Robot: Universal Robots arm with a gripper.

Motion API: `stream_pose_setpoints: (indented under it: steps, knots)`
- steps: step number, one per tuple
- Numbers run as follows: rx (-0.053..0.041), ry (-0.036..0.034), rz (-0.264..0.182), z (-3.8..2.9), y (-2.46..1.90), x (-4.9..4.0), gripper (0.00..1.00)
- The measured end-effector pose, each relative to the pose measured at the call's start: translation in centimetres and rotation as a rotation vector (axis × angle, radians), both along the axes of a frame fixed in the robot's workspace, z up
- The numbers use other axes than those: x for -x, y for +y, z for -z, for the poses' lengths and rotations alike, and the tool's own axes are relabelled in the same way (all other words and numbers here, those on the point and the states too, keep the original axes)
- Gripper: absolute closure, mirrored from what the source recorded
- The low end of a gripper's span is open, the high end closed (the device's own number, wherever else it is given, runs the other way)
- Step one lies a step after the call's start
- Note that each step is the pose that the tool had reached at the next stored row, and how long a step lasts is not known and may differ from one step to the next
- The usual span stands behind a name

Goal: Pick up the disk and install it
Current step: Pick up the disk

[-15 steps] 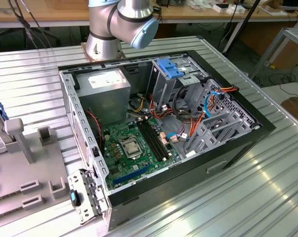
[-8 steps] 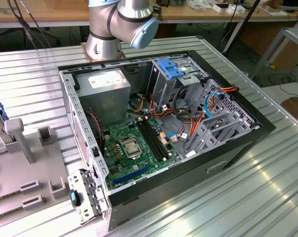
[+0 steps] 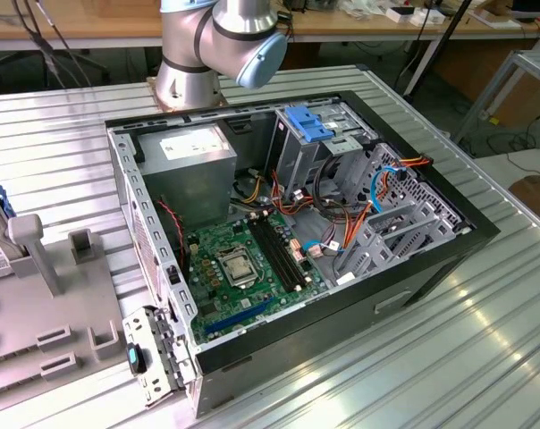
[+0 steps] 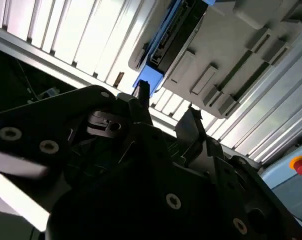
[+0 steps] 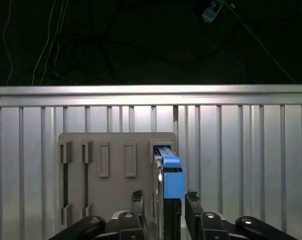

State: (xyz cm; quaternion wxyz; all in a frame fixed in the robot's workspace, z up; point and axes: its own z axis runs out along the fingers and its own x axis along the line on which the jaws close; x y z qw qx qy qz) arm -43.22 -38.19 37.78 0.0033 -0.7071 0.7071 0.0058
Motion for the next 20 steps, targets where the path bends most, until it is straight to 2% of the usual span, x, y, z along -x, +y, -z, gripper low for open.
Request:
stream_pose_setpoints:
  steps: [1,2,3,5,7,11,15,18,20]
  knots:
    - [0.0004,-0.0072,-0.009,0.08,0.0,0.0,0.46]
    - [0.0018,-0.0205,-0.011,0.16,0.01,0.05,0.4]
    - [0.0023,-0.0302,-0.011,0.29,0.0,0.17,0.34]
    - [0.0021,-0.0361,-0.011,0.58,0.0,0.28,0.34]
    - [0.0022,-0.0368,-0.011,1.21,-0.01,0.45,0.34]
    - [0.0023,-0.0366,-0.011,2.02,0.02,0.46,0.34]
    - [0.0023,-0.0365,-0.011,3.31,0.15,0.46,0.34]
    - [0.0024,-0.0365,-0.006,4.28,0.64,0.48,0.34]
    - [0.0024,-0.0364,-0.005,4.73,0.68,0.64,0.34]
